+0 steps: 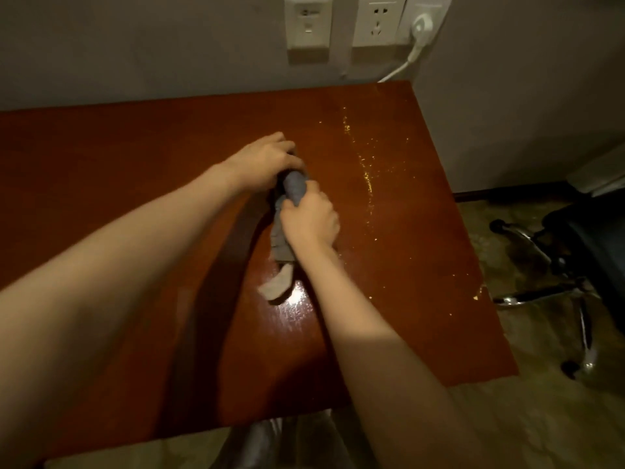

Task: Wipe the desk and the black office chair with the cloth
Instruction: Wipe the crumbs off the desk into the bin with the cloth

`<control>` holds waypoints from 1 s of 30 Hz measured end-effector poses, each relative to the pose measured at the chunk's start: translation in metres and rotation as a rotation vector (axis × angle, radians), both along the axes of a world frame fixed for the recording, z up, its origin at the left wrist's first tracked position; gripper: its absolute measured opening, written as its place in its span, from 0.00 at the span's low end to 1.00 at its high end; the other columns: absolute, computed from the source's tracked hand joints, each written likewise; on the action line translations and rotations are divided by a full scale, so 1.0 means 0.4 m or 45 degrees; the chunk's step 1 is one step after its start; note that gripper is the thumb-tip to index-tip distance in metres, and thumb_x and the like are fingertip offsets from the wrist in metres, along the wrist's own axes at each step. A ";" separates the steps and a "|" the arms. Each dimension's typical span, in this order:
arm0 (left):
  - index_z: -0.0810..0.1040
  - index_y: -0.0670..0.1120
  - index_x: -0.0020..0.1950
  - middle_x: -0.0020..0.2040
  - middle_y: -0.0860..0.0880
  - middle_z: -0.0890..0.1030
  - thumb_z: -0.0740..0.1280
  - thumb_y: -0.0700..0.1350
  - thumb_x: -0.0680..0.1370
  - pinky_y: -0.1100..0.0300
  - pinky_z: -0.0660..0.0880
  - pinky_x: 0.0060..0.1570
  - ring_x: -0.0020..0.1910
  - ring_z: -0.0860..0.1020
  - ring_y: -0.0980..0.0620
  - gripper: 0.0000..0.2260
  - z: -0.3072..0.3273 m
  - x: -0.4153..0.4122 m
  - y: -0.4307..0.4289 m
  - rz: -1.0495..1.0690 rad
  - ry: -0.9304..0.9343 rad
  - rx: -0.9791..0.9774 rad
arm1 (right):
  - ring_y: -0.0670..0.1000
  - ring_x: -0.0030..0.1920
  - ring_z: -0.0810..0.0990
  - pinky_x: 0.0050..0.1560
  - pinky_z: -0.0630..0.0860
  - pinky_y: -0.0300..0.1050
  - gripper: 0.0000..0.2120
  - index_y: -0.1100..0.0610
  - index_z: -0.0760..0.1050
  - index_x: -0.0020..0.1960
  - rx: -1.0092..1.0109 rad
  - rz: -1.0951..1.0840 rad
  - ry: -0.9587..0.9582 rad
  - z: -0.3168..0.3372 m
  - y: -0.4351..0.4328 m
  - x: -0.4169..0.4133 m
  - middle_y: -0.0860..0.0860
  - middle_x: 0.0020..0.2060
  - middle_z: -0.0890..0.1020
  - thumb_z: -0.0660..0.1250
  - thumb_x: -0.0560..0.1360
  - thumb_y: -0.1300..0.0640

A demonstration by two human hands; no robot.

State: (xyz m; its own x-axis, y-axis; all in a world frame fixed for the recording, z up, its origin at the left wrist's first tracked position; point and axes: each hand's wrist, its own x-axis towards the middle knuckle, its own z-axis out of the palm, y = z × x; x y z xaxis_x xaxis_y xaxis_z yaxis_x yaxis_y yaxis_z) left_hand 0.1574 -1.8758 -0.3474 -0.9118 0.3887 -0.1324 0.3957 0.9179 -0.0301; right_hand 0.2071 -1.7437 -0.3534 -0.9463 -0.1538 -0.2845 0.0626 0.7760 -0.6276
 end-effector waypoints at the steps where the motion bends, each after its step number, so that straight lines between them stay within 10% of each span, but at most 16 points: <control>1: 0.75 0.48 0.64 0.54 0.44 0.74 0.62 0.37 0.76 0.56 0.63 0.51 0.51 0.69 0.43 0.17 0.008 0.030 -0.036 0.005 -0.067 -0.059 | 0.62 0.60 0.75 0.55 0.71 0.51 0.19 0.57 0.66 0.66 -0.044 0.039 -0.037 -0.002 -0.035 0.033 0.58 0.61 0.75 0.62 0.77 0.52; 10: 0.76 0.44 0.64 0.57 0.41 0.75 0.64 0.34 0.75 0.50 0.67 0.54 0.53 0.70 0.41 0.17 -0.086 0.294 -0.110 0.500 -0.067 0.099 | 0.62 0.59 0.76 0.53 0.71 0.52 0.22 0.54 0.61 0.70 0.120 0.439 -0.029 -0.074 -0.088 0.187 0.56 0.65 0.70 0.61 0.78 0.53; 30: 0.71 0.49 0.67 0.61 0.46 0.70 0.59 0.41 0.79 0.54 0.65 0.59 0.63 0.65 0.44 0.17 -0.056 0.117 0.363 0.281 -0.064 0.145 | 0.60 0.57 0.77 0.52 0.73 0.51 0.21 0.50 0.64 0.70 0.358 0.067 0.136 -0.065 0.342 0.072 0.54 0.60 0.75 0.62 0.78 0.53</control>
State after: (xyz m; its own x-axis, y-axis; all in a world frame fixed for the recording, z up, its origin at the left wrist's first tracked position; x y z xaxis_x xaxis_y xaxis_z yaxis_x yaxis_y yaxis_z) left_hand 0.2043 -1.7306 -0.3697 -0.9696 0.1961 -0.1464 0.1839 0.9786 0.0928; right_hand 0.2359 -1.6071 -0.3793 -0.9660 -0.1324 -0.2221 -0.0368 0.9206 -0.3887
